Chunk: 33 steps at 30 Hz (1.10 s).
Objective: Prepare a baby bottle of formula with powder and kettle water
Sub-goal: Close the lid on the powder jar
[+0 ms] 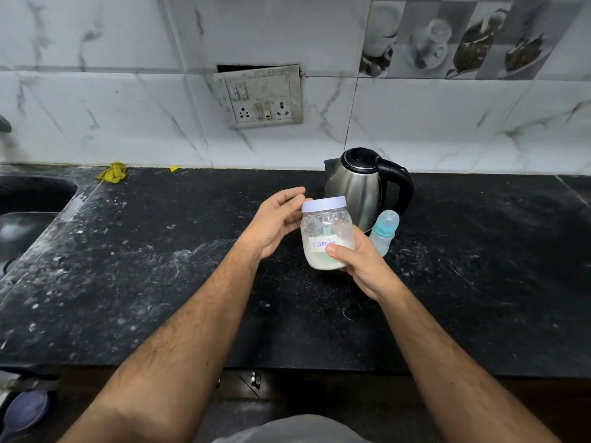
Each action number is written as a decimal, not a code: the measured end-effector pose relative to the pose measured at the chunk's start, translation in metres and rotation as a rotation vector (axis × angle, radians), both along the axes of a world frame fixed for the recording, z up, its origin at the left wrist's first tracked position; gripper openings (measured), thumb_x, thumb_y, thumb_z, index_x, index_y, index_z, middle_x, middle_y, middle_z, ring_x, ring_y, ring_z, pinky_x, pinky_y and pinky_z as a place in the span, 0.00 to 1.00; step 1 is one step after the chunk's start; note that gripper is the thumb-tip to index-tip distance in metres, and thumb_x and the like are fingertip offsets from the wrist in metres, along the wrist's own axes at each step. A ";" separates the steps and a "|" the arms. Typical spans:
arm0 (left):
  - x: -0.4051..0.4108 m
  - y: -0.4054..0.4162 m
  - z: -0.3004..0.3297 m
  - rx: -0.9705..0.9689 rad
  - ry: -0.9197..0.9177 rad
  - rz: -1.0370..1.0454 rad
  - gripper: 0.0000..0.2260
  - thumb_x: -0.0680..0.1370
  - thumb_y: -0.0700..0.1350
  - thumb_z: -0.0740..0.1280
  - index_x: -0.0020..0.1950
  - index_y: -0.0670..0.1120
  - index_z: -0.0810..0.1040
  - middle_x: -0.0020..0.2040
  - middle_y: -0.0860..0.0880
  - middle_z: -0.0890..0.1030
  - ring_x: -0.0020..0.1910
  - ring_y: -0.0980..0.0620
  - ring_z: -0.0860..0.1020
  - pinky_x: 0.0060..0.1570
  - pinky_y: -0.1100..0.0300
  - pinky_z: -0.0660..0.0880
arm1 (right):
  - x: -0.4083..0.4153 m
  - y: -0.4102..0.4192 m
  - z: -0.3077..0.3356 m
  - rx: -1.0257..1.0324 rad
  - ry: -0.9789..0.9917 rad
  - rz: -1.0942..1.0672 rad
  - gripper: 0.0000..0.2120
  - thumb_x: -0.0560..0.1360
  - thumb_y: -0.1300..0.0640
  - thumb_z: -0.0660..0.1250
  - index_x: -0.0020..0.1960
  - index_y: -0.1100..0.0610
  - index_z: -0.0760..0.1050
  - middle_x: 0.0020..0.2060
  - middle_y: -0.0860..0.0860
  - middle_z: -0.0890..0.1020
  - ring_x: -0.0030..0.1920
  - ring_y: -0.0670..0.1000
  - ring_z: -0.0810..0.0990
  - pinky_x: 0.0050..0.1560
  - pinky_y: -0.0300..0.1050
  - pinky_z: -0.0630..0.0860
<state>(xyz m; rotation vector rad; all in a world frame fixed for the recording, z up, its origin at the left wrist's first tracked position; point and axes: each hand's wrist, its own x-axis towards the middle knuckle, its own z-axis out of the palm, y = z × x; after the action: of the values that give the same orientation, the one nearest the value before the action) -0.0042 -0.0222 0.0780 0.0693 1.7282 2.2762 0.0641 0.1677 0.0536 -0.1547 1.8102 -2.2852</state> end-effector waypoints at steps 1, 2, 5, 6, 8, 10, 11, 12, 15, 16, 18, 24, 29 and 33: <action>0.001 0.000 0.001 -0.005 0.004 -0.017 0.15 0.82 0.44 0.64 0.68 0.44 0.74 0.55 0.47 0.84 0.51 0.53 0.83 0.56 0.54 0.78 | -0.001 0.000 0.000 0.010 0.003 -0.007 0.27 0.70 0.61 0.72 0.69 0.58 0.71 0.60 0.56 0.82 0.59 0.53 0.81 0.55 0.47 0.79; 0.002 0.002 0.003 -0.015 0.011 -0.038 0.15 0.82 0.46 0.63 0.69 0.44 0.74 0.56 0.47 0.84 0.52 0.52 0.82 0.56 0.54 0.78 | -0.001 -0.001 -0.001 0.021 0.009 -0.011 0.29 0.70 0.60 0.73 0.69 0.58 0.71 0.60 0.56 0.82 0.59 0.54 0.81 0.56 0.47 0.79; 0.007 0.010 0.011 -0.045 0.041 -0.092 0.24 0.77 0.55 0.64 0.71 0.46 0.73 0.56 0.47 0.83 0.54 0.52 0.81 0.57 0.54 0.78 | -0.001 -0.004 -0.001 0.052 0.021 -0.008 0.33 0.66 0.55 0.76 0.69 0.59 0.71 0.61 0.57 0.82 0.60 0.55 0.81 0.59 0.49 0.78; 0.008 0.013 0.012 -0.050 0.053 -0.096 0.27 0.75 0.56 0.65 0.71 0.45 0.72 0.55 0.48 0.83 0.54 0.52 0.81 0.56 0.55 0.78 | -0.001 -0.005 -0.001 0.055 0.022 -0.005 0.33 0.66 0.54 0.76 0.69 0.59 0.71 0.61 0.58 0.82 0.60 0.55 0.81 0.59 0.49 0.78; 0.008 0.016 0.012 -0.059 0.064 -0.090 0.30 0.73 0.55 0.68 0.72 0.45 0.70 0.55 0.48 0.82 0.53 0.52 0.81 0.55 0.56 0.77 | -0.001 -0.007 0.000 0.053 0.025 0.005 0.33 0.67 0.55 0.76 0.69 0.59 0.71 0.61 0.58 0.81 0.61 0.55 0.81 0.59 0.49 0.78; 0.006 0.014 0.011 -0.050 0.055 -0.082 0.28 0.74 0.53 0.71 0.71 0.46 0.71 0.58 0.47 0.82 0.57 0.50 0.81 0.57 0.56 0.78 | 0.000 -0.008 0.000 0.052 0.023 0.011 0.32 0.67 0.56 0.75 0.69 0.59 0.71 0.61 0.58 0.81 0.61 0.55 0.81 0.58 0.49 0.78; 0.005 0.012 0.011 -0.050 0.049 -0.073 0.27 0.74 0.52 0.72 0.71 0.46 0.71 0.60 0.47 0.82 0.58 0.49 0.81 0.57 0.55 0.78 | 0.000 -0.007 0.000 0.046 0.018 0.009 0.32 0.68 0.57 0.75 0.69 0.58 0.71 0.61 0.57 0.82 0.60 0.55 0.81 0.57 0.48 0.79; 0.004 0.010 0.011 -0.058 0.047 -0.061 0.27 0.74 0.51 0.72 0.71 0.47 0.71 0.60 0.47 0.82 0.58 0.49 0.81 0.57 0.55 0.78 | 0.001 -0.007 0.000 0.039 0.011 0.003 0.31 0.68 0.58 0.75 0.69 0.58 0.71 0.60 0.57 0.82 0.60 0.54 0.81 0.56 0.46 0.79; 0.002 0.003 0.008 -0.098 0.046 -0.004 0.20 0.76 0.46 0.70 0.68 0.48 0.73 0.58 0.47 0.82 0.56 0.50 0.80 0.57 0.55 0.77 | 0.002 -0.004 0.000 0.028 0.000 -0.014 0.30 0.69 0.60 0.74 0.69 0.58 0.71 0.59 0.54 0.83 0.58 0.52 0.81 0.52 0.44 0.79; 0.001 0.001 0.007 -0.103 0.044 0.010 0.18 0.77 0.44 0.70 0.67 0.49 0.74 0.57 0.47 0.82 0.56 0.51 0.80 0.59 0.53 0.77 | 0.002 -0.003 0.000 0.036 0.002 -0.017 0.29 0.70 0.61 0.73 0.69 0.58 0.71 0.59 0.54 0.83 0.58 0.52 0.81 0.53 0.44 0.79; 0.000 0.000 0.006 -0.100 0.039 0.011 0.17 0.78 0.44 0.69 0.66 0.49 0.74 0.55 0.48 0.84 0.54 0.52 0.82 0.63 0.50 0.76 | 0.000 -0.001 -0.001 0.060 0.006 -0.024 0.28 0.70 0.61 0.73 0.69 0.58 0.71 0.60 0.55 0.82 0.60 0.53 0.81 0.55 0.46 0.80; 0.007 0.013 0.017 -0.112 0.063 -0.102 0.25 0.77 0.52 0.69 0.72 0.48 0.69 0.62 0.45 0.81 0.56 0.51 0.81 0.59 0.54 0.77 | -0.002 -0.004 -0.003 0.128 0.010 -0.046 0.36 0.66 0.55 0.78 0.70 0.58 0.69 0.62 0.57 0.81 0.64 0.58 0.79 0.66 0.61 0.74; 0.004 0.011 0.017 -0.129 0.071 -0.089 0.27 0.76 0.45 0.72 0.73 0.47 0.68 0.63 0.45 0.80 0.61 0.46 0.80 0.61 0.52 0.77 | -0.001 -0.007 0.001 0.129 0.027 -0.038 0.34 0.66 0.55 0.77 0.69 0.58 0.70 0.61 0.57 0.82 0.63 0.58 0.80 0.63 0.55 0.77; 0.002 0.000 0.011 -0.160 0.052 0.010 0.24 0.72 0.48 0.75 0.67 0.51 0.73 0.57 0.48 0.83 0.62 0.47 0.80 0.67 0.44 0.73 | -0.002 -0.003 -0.002 0.122 0.023 -0.060 0.36 0.65 0.54 0.77 0.70 0.59 0.69 0.62 0.57 0.81 0.64 0.59 0.79 0.63 0.55 0.77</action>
<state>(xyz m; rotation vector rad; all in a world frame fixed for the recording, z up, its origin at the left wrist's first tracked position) -0.0026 -0.0226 0.0887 0.0881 1.9348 2.1517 0.0625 0.1644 0.0519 -0.1077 1.9854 -2.2124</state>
